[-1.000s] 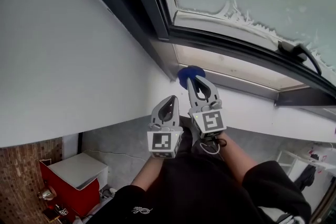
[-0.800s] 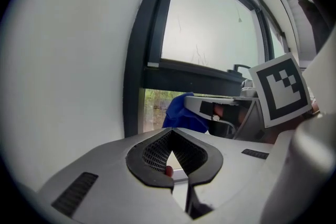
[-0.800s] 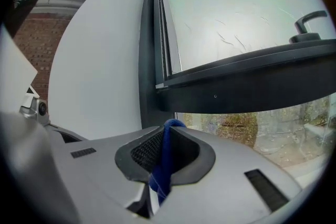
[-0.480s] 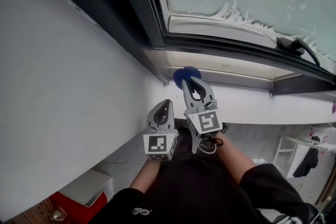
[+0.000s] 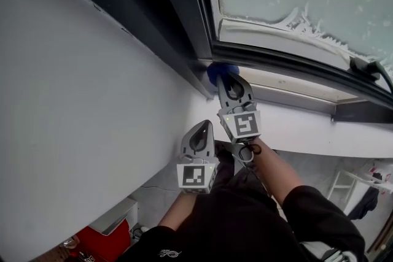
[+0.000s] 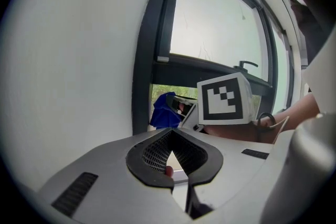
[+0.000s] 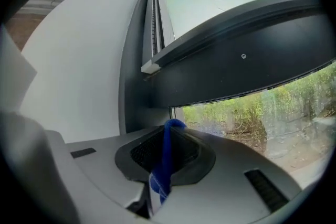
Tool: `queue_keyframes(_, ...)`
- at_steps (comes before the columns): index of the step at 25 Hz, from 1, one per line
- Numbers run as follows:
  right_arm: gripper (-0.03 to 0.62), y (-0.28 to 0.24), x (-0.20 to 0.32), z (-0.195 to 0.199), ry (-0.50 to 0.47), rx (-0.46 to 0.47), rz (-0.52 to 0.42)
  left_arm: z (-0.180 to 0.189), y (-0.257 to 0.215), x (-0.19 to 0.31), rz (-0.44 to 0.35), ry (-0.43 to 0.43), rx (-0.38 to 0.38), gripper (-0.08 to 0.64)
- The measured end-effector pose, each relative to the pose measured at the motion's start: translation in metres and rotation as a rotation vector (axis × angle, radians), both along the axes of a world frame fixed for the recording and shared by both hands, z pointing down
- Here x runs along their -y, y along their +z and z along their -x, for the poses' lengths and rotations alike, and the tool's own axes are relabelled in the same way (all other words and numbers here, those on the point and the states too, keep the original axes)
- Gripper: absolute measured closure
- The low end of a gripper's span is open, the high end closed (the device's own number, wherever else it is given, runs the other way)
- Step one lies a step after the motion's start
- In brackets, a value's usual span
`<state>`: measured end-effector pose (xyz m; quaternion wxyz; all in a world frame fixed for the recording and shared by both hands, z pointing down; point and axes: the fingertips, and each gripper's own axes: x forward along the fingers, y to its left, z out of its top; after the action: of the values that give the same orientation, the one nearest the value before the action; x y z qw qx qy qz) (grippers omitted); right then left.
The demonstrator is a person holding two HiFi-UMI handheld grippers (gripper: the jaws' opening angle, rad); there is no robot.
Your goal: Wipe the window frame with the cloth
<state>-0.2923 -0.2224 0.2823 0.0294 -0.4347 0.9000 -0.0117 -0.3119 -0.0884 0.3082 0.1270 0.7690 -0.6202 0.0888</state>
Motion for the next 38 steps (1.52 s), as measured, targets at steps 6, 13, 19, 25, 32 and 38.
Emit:
queue_keyframes(6,0.569,0.0,0.017,0.004,0.043,0.004,-0.025,-0.004,0.006,0.007,0.006,0.027,-0.005,0.556)
queue_keyframes(13,0.571,-0.001,0.026,0.016,0.054,0.019,-0.035,-0.013,0.004,0.014,-0.014,0.068,-0.002,0.557)
queue_keyframes(19,0.571,0.002,0.038,0.025,0.053,0.015,-0.043,-0.008,0.003,0.013,-0.01,0.071,0.013,0.556)
queue_keyframes(25,0.571,-0.006,0.058,0.033,0.075,0.026,-0.068,-0.005,0.002,0.013,-0.012,0.07,0.015,0.557)
queue_keyframes(32,0.571,-0.013,0.061,0.035,0.098,0.035,-0.137,-0.002,0.004,0.007,0.005,0.066,0.006,0.556)
queue_keyframes(38,0.571,-0.02,0.061,0.034,0.125,0.035,-0.161,0.001,0.001,0.005,0.022,0.073,-0.019,0.556)
